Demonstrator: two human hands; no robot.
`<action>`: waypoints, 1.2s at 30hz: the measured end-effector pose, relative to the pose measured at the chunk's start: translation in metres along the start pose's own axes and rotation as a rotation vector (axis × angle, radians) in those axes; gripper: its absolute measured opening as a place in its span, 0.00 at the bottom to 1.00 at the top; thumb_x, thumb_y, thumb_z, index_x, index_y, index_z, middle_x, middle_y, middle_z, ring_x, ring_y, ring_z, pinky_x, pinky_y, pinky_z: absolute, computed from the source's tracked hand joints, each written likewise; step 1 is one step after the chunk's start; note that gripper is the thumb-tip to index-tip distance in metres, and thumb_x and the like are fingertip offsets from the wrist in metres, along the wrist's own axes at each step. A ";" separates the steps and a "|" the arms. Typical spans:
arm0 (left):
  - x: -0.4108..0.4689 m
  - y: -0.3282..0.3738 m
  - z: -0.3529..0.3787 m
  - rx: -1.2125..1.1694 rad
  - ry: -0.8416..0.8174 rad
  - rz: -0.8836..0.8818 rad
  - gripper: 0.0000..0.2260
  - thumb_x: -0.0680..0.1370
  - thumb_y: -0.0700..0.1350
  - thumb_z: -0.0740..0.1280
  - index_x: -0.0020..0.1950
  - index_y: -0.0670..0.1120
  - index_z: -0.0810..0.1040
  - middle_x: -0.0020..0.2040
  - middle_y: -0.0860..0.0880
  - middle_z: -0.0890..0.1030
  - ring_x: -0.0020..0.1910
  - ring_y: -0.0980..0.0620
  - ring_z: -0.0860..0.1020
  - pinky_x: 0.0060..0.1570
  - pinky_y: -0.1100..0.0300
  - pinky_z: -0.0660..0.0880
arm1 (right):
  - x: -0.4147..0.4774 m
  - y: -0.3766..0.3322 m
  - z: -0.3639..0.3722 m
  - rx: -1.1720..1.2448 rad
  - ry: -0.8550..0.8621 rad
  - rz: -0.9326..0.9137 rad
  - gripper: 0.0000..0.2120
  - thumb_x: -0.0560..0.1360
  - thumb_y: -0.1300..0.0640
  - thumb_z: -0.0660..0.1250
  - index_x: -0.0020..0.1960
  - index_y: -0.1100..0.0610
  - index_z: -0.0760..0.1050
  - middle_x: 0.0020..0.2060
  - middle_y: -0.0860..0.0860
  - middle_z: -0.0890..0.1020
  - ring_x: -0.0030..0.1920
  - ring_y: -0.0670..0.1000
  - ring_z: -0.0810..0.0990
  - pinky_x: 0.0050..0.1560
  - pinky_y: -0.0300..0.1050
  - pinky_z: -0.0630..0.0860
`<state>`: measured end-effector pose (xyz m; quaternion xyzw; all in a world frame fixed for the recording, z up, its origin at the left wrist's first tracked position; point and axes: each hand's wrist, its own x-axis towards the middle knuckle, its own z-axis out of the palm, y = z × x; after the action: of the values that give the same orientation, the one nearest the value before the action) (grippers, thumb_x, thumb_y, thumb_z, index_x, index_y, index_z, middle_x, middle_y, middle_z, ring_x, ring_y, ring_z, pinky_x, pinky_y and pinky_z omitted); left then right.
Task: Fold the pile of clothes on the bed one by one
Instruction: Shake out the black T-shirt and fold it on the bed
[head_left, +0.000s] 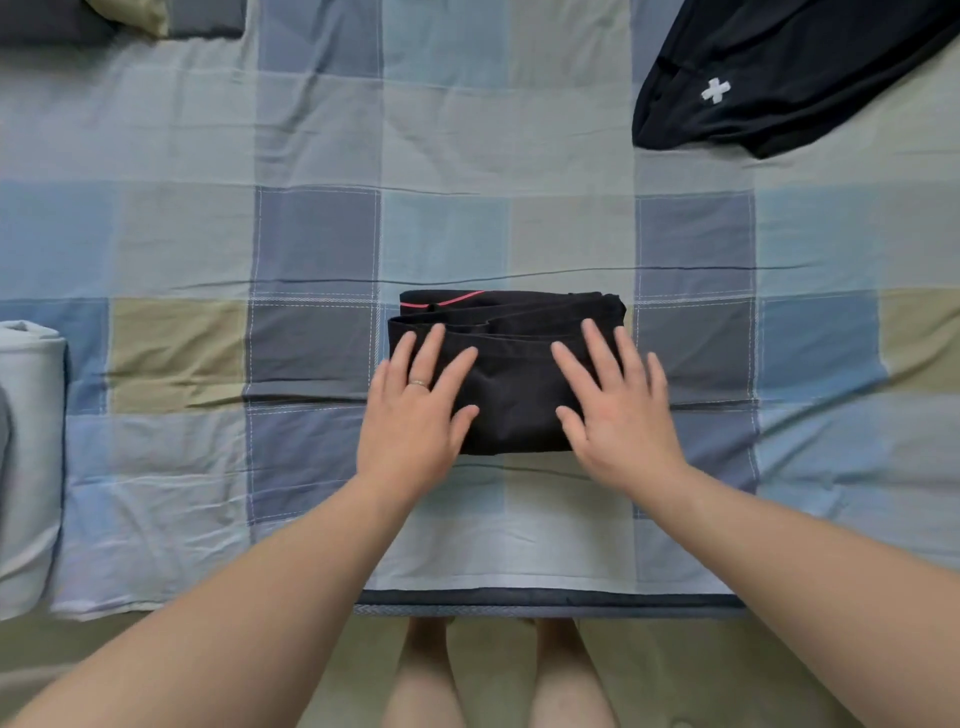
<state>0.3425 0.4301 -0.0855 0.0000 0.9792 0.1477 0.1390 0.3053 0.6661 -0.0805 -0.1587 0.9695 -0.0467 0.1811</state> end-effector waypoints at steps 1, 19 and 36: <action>0.007 -0.001 0.008 0.027 -0.044 0.036 0.27 0.81 0.57 0.63 0.80 0.57 0.62 0.83 0.48 0.54 0.81 0.41 0.52 0.76 0.41 0.55 | 0.006 0.001 0.010 -0.048 -0.030 -0.038 0.33 0.79 0.44 0.63 0.80 0.46 0.57 0.82 0.52 0.52 0.80 0.61 0.50 0.75 0.67 0.52; 0.049 -0.012 0.044 -0.131 0.059 -0.440 0.46 0.74 0.69 0.66 0.83 0.52 0.47 0.83 0.47 0.47 0.79 0.42 0.54 0.74 0.43 0.57 | 0.035 0.026 0.042 0.560 -0.029 0.491 0.46 0.76 0.41 0.69 0.82 0.48 0.43 0.81 0.53 0.46 0.80 0.57 0.47 0.79 0.56 0.51; -0.059 -0.010 -0.129 -1.249 -0.151 -0.943 0.15 0.76 0.54 0.74 0.59 0.49 0.80 0.51 0.52 0.83 0.47 0.50 0.82 0.41 0.58 0.77 | 0.000 -0.029 -0.152 1.067 -0.523 0.575 0.14 0.73 0.49 0.76 0.56 0.50 0.81 0.49 0.51 0.86 0.48 0.55 0.86 0.42 0.49 0.82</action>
<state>0.3645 0.3810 0.0464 -0.4836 0.5994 0.5959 0.2273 0.2580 0.6434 0.0650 0.2119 0.7410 -0.4305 0.4698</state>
